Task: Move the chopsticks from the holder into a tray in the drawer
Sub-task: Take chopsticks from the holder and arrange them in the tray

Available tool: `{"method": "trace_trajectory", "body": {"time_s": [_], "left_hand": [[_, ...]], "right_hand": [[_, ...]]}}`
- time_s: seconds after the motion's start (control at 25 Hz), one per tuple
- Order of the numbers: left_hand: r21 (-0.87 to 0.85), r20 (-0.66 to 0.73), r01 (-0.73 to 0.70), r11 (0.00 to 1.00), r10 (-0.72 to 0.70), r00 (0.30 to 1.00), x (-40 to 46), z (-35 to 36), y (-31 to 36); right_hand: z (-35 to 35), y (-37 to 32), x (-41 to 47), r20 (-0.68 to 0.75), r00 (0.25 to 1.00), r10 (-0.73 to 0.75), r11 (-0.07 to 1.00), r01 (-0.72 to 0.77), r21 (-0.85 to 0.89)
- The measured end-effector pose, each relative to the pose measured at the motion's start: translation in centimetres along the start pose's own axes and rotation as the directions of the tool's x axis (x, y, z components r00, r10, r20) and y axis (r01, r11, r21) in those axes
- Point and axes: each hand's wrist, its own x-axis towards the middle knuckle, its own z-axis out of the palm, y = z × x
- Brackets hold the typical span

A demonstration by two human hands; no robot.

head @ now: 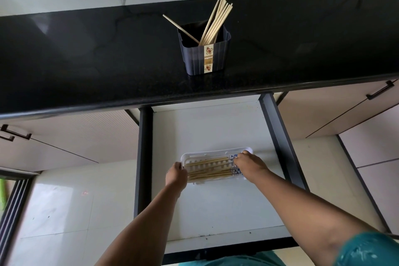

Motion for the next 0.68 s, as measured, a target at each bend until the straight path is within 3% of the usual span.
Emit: {"method": "trace_trajectory", "body": {"time_s": [0.2,0.28,0.32,0.36,0.44,0.48,0.52,0.6,0.68], "left_hand": [[0.004,0.03,-0.013,1.0,0.013,0.999,-0.5,-0.5,0.3],[0.255,-0.065,-0.174,0.951,0.197,0.978,-0.8,-0.6,-0.1],[0.416,-0.108,-0.306,0.856,0.38,0.918,-1.1,-0.6,-0.3],[0.531,-0.094,-0.457,0.714,0.585,0.805,-1.4,-0.7,-0.3],[0.562,0.025,-0.723,0.403,0.865,0.502,-2.0,-0.2,0.0],[0.533,0.104,-0.793,0.294,0.908,0.406,-2.2,0.4,0.0],[0.513,0.205,-0.819,0.255,0.891,0.406,-2.6,0.9,0.1],[0.584,0.407,-0.742,0.328,0.672,0.618,-3.3,2.1,0.4],[0.67,0.431,-0.618,0.411,0.462,0.775,-3.4,3.1,0.1]], "right_hand": [[0.3,-1.0,0.3,-0.075,0.996,0.041,0.989,-0.03,0.145],[0.6,-1.4,0.2,-0.104,0.995,0.01,0.982,0.009,0.186],[0.7,-1.5,0.1,-0.111,0.994,0.0,0.976,0.024,0.217],[0.8,-1.6,0.0,-0.113,0.994,0.003,0.966,0.026,0.255],[0.7,-1.9,-0.2,-0.136,0.99,0.035,0.954,0.007,0.298],[0.6,-2.0,-0.2,-0.143,0.988,0.051,0.954,-0.006,0.299],[0.5,-2.0,-0.2,-0.133,0.989,0.072,0.95,-0.027,0.311],[0.6,-2.1,0.1,-0.061,0.991,0.123,0.926,-0.092,0.367],[0.8,-2.1,0.3,-0.001,0.988,0.153,0.895,-0.138,0.424]]}}
